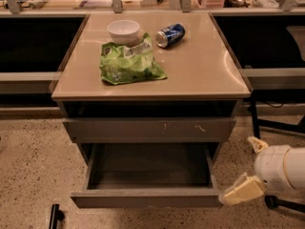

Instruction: Close middle drawer

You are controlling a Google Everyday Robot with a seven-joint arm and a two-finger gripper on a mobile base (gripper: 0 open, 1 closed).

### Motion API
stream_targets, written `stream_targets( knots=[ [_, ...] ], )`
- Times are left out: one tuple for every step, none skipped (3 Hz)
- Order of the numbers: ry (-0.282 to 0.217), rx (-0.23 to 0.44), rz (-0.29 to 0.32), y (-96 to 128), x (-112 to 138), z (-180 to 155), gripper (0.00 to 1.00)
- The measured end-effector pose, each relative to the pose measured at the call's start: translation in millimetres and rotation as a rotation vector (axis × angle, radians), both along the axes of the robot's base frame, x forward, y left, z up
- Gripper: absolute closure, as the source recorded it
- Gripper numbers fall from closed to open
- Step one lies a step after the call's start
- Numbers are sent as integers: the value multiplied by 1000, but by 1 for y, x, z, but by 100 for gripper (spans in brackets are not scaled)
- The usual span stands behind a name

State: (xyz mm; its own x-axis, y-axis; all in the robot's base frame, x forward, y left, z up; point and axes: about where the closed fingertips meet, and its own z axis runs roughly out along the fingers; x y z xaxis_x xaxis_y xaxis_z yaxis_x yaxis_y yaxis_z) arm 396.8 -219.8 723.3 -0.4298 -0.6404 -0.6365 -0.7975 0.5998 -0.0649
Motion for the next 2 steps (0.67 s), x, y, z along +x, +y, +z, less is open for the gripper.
stream_targets(
  knots=[
    [-14, 16, -27, -5, 4, -8, 19],
    [-13, 15, -25, -5, 4, -7, 42]
  ],
)
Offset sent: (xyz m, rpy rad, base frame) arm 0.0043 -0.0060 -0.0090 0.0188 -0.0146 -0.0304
